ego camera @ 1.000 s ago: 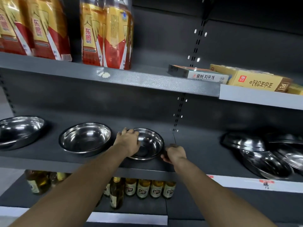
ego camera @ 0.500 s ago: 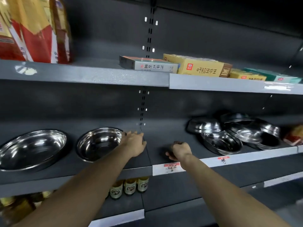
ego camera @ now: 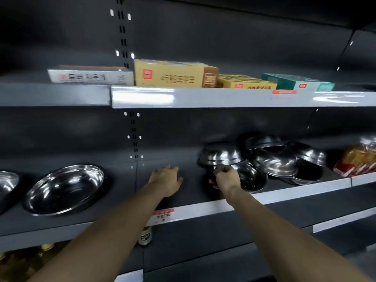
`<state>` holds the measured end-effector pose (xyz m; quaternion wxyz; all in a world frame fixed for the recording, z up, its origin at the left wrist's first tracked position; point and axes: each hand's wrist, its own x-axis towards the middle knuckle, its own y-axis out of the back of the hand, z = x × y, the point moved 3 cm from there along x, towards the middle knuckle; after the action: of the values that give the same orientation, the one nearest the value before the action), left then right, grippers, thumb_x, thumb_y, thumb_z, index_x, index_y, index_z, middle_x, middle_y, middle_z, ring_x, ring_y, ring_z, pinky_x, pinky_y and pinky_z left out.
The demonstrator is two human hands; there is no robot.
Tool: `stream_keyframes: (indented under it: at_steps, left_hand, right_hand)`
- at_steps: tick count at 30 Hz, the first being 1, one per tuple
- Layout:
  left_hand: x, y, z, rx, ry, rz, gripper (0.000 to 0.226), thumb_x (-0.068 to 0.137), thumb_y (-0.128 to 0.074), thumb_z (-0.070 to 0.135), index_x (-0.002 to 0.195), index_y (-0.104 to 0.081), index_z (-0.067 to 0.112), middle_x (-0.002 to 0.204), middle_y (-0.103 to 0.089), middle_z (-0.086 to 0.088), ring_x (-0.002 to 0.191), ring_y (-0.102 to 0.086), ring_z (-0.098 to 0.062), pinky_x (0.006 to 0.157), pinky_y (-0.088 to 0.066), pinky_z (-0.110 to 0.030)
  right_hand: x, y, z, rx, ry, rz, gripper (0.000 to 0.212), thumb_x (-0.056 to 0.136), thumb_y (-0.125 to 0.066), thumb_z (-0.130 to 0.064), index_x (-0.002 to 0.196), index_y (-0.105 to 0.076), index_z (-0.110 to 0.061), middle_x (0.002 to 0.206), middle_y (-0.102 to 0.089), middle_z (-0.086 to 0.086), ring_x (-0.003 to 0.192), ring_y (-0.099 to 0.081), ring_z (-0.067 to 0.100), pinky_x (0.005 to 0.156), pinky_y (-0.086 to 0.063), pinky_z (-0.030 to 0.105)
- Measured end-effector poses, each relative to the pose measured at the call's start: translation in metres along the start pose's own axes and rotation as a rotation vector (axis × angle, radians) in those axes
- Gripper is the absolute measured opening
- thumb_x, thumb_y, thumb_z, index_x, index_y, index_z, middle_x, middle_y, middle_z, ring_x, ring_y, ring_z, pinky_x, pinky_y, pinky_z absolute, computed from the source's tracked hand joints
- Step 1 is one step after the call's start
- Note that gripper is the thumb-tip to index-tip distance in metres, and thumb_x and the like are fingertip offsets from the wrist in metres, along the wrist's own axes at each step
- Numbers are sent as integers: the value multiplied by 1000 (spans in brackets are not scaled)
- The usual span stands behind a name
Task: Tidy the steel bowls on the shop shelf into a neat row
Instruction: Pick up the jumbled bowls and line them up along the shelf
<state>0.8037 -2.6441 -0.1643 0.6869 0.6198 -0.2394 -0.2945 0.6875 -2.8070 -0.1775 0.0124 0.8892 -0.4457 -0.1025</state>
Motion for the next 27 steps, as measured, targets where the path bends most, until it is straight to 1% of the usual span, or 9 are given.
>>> stream_keyframes:
  at_steps: [3, 7, 13, 16, 18, 20, 22, 24, 27]
  left_hand:
    - [14, -5, 30, -24, 13, 18, 55, 100, -39, 45, 146, -40, 16, 148, -45, -10, 132, -48, -32, 109, -39, -41]
    - [31, -10, 63, -63, 47, 15, 54, 101, -34, 49, 143, -43, 17, 147, -47, -10, 132, -47, -31, 109, -39, -41]
    - [55, -14, 85, -147, 87, 29, 55, 102, -31, 49, 148, -34, 19, 146, -48, -13, 132, -47, -33, 107, -39, -42]
    - [71, -14, 85, -223, 113, 48, 59, 101, -34, 49, 148, -31, 14, 150, -39, -12, 132, -46, -34, 105, -41, -44]
    - [84, -14, 84, -289, 140, 64, 60, 101, -36, 48, 146, -34, 9, 153, -33, -12, 132, -45, -34, 105, -41, -44]
    - [98, -15, 82, -343, 163, 66, 60, 100, -37, 49, 143, -37, 7, 153, -32, -13, 133, -44, -35, 106, -41, -45]
    - [111, -18, 82, -387, 184, 61, 59, 100, -37, 50, 141, -40, 7, 149, -38, -14, 131, -46, -34, 105, -42, -45]
    - [123, -22, 83, -414, 198, 58, 59, 100, -35, 51, 140, -42, 8, 146, -43, -14, 129, -48, -33, 102, -44, -43]
    - [139, -27, 85, -454, 198, 48, 61, 99, -31, 54, 142, -42, 11, 144, -47, -14, 130, -48, -33, 101, -42, -42]
  right_hand:
    - [22, 28, -5, 7, 34, 18, 12, 94, -57, -8, 94, -59, -20, 75, -67, -1, 54, -64, 13, 52, -52, 26]
    - [48, 56, -3, -19, 5, 7, 22, 93, -55, -6, 111, -63, -15, 81, -71, 5, 67, -68, 20, 69, -59, 37]
    - [79, 73, -2, -60, 29, 27, 24, 96, -59, -16, 120, -58, -15, 79, -68, -2, 62, -67, 12, 61, -58, 30]
    - [93, 76, -5, -106, 85, 91, 36, 95, -62, -22, 129, -57, -12, 91, -72, 2, 74, -71, 18, 84, -60, 41]
    - [101, 75, -7, -121, 106, 105, 49, 93, -65, -26, 138, -53, -11, 110, -70, 4, 84, -73, 23, 92, -57, 45]
    - [107, 73, -9, -128, 92, 75, 60, 92, -67, -29, 146, -46, -12, 113, -68, 2, 78, -72, 20, 88, -59, 42]
    - [112, 71, -11, -170, 76, 26, 65, 90, -69, -33, 147, -44, -15, 101, -70, -2, 67, -70, 15, 73, -62, 34]
    - [119, 70, -13, -258, 89, 6, 60, 87, -70, -41, 139, -51, -17, 98, -73, 0, 75, -73, 21, 76, -62, 37]
    - [130, 70, -16, -295, 59, 29, 51, 85, -68, -52, 122, -60, -18, 89, -74, -1, 62, -70, 18, 66, -61, 32]
